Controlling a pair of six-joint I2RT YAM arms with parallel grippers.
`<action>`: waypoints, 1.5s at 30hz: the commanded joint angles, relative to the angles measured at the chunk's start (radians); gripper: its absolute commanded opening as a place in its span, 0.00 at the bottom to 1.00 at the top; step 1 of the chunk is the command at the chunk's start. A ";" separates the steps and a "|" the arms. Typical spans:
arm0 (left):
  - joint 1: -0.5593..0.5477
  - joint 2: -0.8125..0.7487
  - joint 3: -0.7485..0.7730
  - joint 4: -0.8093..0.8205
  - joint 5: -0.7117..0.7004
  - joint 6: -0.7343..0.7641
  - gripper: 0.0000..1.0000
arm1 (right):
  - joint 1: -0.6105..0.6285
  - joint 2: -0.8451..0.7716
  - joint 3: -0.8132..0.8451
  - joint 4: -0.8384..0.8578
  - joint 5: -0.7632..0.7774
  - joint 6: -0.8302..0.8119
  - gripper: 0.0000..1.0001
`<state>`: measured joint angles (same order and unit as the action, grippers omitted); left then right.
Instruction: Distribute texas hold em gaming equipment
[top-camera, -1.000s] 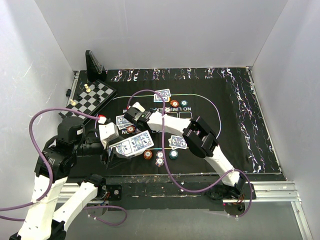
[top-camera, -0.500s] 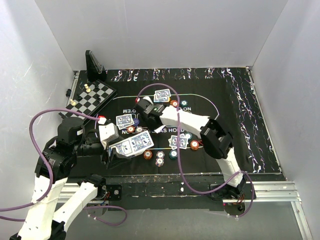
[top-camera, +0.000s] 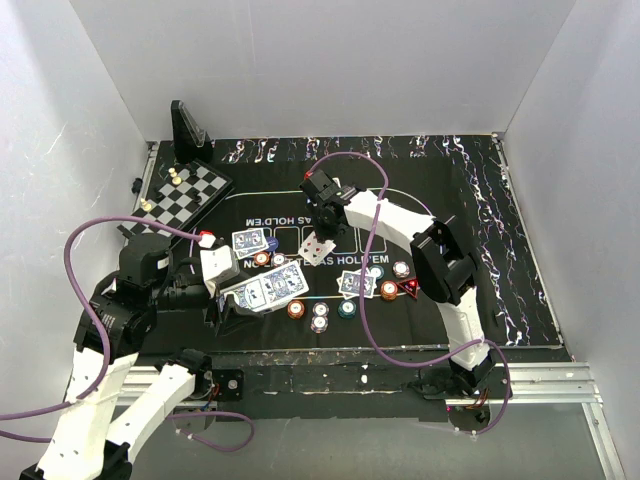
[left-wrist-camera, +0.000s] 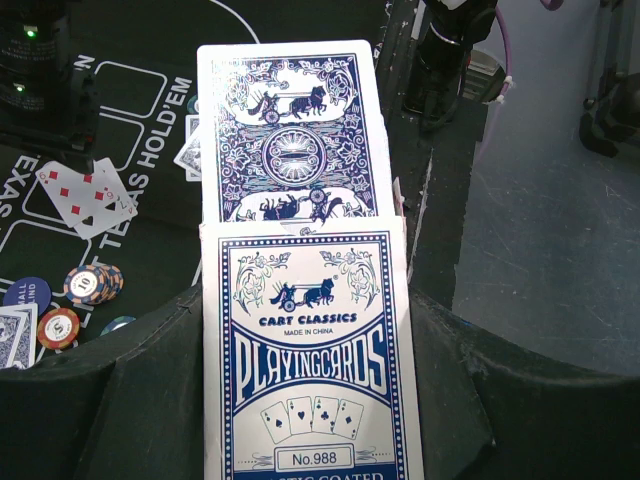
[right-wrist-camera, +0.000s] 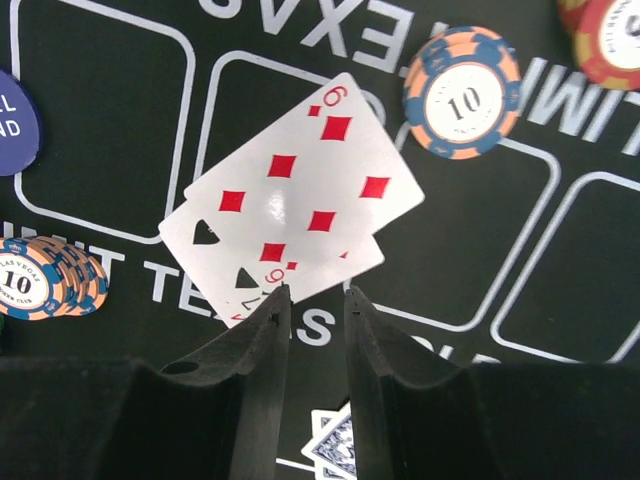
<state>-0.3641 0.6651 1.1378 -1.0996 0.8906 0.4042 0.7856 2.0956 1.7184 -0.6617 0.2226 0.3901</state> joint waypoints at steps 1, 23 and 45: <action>-0.004 0.013 -0.009 0.040 0.028 0.010 0.00 | -0.011 0.032 0.012 0.054 -0.072 0.023 0.35; -0.004 0.031 -0.026 0.073 0.048 0.010 0.00 | -0.032 0.086 -0.031 0.137 -0.206 0.105 0.35; -0.004 0.057 -0.050 0.121 0.053 -0.007 0.00 | -0.086 -0.017 -0.017 0.166 -0.209 0.062 0.36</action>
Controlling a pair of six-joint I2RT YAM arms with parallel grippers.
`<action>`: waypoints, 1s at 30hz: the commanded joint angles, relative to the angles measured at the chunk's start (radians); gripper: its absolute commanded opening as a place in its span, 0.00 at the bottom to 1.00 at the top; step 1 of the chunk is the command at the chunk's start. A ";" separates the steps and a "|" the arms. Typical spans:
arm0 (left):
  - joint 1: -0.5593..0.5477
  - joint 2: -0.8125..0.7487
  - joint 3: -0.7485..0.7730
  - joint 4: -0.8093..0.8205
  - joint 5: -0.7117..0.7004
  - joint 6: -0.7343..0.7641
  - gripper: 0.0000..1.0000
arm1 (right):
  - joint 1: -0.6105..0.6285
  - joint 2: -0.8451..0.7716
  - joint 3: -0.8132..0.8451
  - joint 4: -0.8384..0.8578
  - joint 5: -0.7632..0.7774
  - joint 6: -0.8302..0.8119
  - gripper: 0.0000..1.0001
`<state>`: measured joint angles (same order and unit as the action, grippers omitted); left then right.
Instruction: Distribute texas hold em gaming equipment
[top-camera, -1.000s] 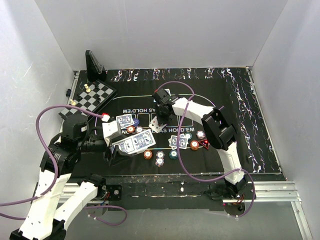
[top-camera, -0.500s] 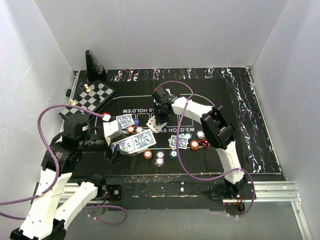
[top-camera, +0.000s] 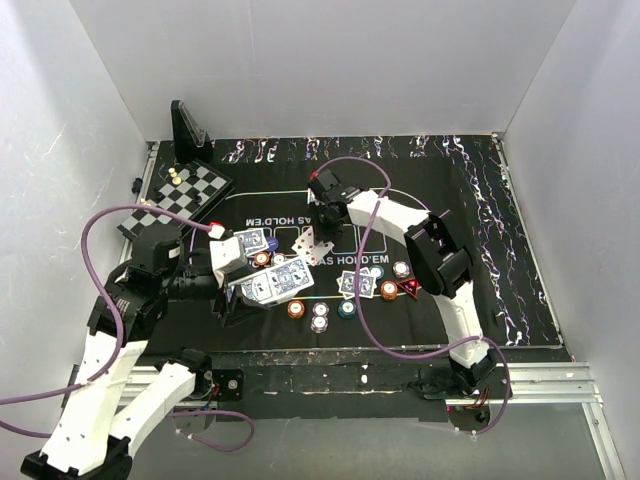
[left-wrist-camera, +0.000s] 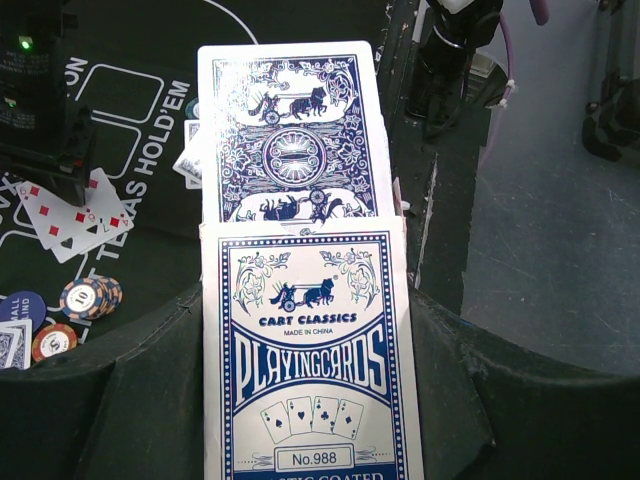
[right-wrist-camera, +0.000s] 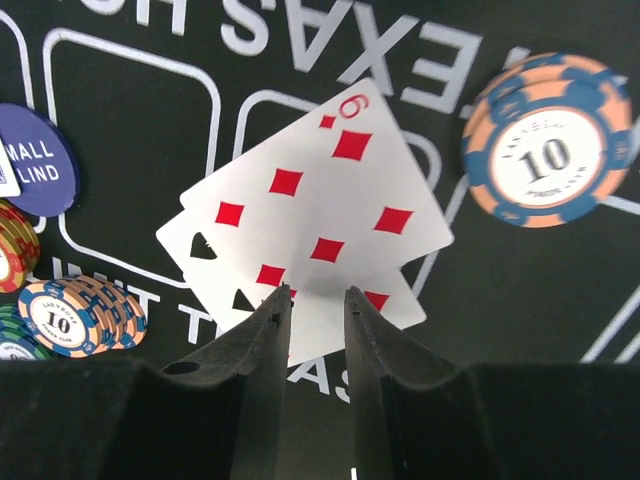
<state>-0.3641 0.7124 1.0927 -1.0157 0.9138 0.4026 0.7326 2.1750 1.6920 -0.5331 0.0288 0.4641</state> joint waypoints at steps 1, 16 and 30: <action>-0.004 0.013 -0.008 0.042 0.030 -0.007 0.00 | -0.042 -0.106 0.002 0.042 -0.021 -0.010 0.36; -0.004 0.064 -0.022 0.091 0.033 -0.005 0.00 | -0.096 -0.098 -0.060 0.108 -0.118 0.022 0.36; -0.004 0.062 -0.024 0.106 0.030 -0.015 0.00 | -0.099 0.002 -0.017 0.116 -0.145 0.045 0.35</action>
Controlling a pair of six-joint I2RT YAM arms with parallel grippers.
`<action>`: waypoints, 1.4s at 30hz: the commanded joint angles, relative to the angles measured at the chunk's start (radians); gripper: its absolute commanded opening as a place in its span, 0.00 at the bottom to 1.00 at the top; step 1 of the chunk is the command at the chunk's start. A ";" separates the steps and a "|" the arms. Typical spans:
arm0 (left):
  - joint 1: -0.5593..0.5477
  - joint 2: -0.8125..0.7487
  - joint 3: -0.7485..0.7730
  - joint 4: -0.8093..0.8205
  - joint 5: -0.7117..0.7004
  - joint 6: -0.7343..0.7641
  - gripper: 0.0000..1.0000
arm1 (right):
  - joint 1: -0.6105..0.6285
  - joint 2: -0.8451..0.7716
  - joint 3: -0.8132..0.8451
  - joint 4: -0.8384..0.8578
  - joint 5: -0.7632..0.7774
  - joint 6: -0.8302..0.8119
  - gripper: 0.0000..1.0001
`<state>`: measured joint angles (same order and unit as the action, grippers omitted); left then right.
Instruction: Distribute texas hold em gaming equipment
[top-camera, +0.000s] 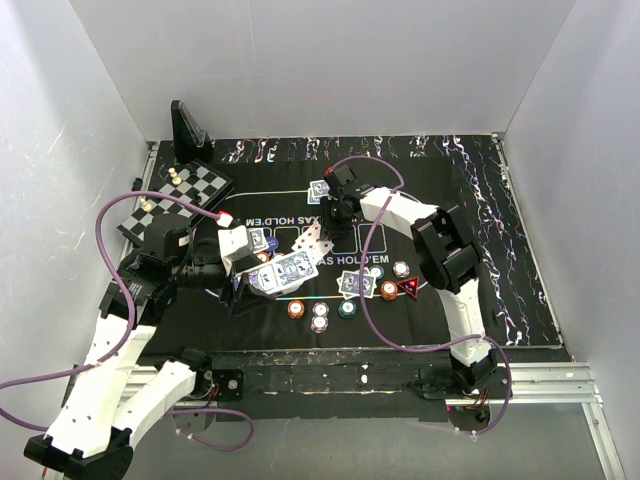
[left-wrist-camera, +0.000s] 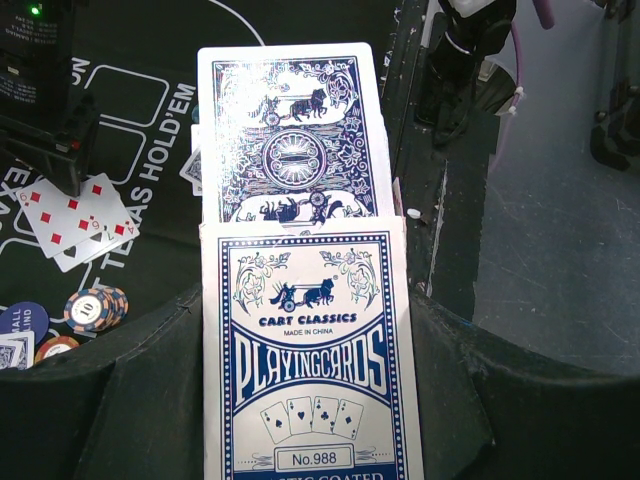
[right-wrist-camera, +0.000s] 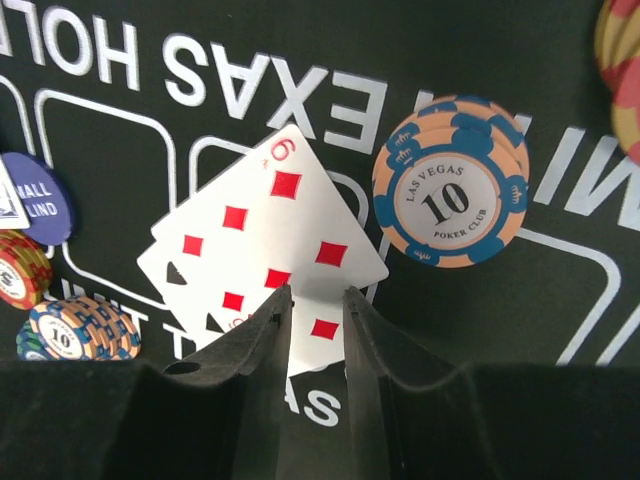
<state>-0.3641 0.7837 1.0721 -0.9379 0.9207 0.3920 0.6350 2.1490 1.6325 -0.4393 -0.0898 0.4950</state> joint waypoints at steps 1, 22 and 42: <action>-0.004 -0.009 -0.004 0.028 0.023 -0.005 0.00 | -0.001 0.035 0.050 0.021 -0.031 0.016 0.35; -0.004 -0.017 -0.012 0.030 0.023 -0.015 0.00 | 0.008 0.109 0.187 -0.012 -0.067 0.034 0.34; -0.004 -0.020 -0.017 0.033 0.018 -0.019 0.00 | 0.045 0.206 0.265 -0.019 -0.133 0.099 0.34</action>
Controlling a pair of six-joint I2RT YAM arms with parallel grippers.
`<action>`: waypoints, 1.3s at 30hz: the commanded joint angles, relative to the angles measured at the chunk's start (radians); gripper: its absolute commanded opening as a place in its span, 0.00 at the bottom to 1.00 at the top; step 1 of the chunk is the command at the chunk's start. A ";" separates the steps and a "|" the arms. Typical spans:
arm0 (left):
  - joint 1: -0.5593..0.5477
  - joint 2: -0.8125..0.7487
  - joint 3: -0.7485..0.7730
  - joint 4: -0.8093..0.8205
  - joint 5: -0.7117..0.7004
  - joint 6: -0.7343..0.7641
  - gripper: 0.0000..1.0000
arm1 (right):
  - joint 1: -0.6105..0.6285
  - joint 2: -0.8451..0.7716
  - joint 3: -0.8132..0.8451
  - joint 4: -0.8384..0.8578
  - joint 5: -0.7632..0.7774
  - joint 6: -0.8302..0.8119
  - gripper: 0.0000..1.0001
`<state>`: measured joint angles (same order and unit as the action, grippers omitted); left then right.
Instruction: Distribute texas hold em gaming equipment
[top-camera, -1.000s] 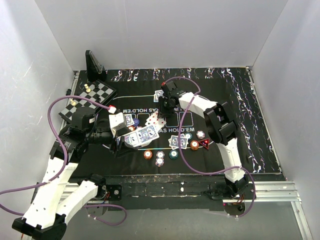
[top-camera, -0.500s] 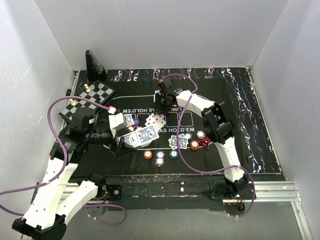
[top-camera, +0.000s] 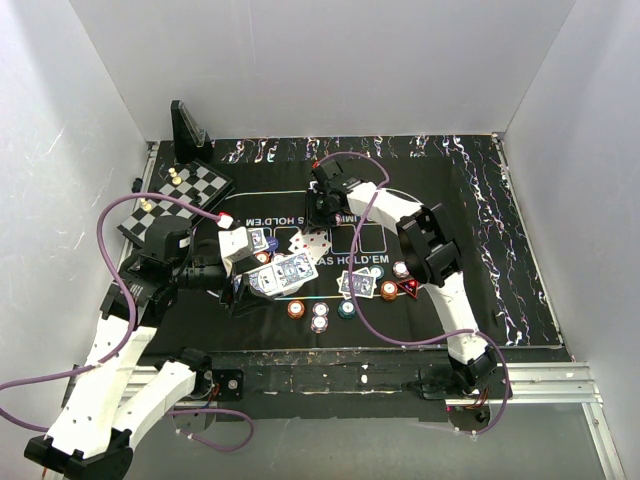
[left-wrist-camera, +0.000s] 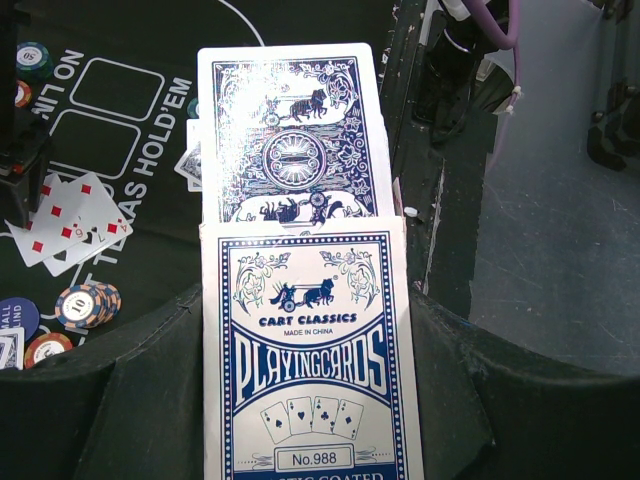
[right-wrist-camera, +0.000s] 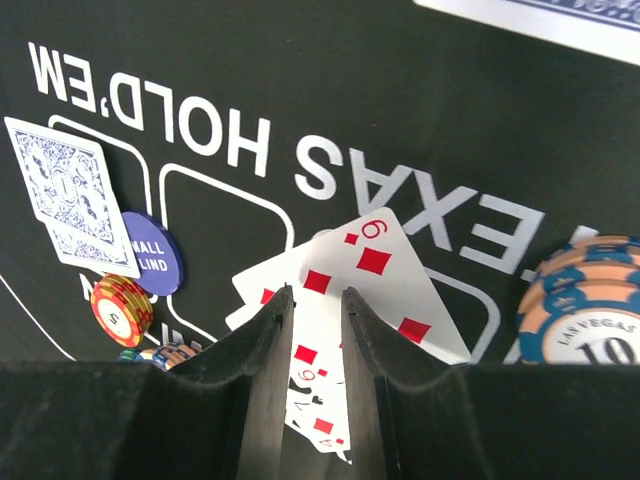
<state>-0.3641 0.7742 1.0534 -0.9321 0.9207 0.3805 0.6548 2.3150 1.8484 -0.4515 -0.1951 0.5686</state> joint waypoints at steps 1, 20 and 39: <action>-0.004 -0.010 0.002 0.029 0.017 -0.008 0.00 | 0.031 0.046 0.061 -0.010 -0.032 0.027 0.34; -0.004 -0.021 0.003 0.036 0.006 -0.019 0.00 | -0.011 -0.177 -0.098 0.034 -0.001 -0.013 0.40; -0.004 -0.024 0.000 0.032 0.006 -0.019 0.00 | -0.011 -0.068 -0.107 0.050 -0.055 0.030 0.39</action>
<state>-0.3641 0.7567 1.0534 -0.9192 0.9161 0.3634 0.6434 2.2292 1.7119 -0.4156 -0.2287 0.5804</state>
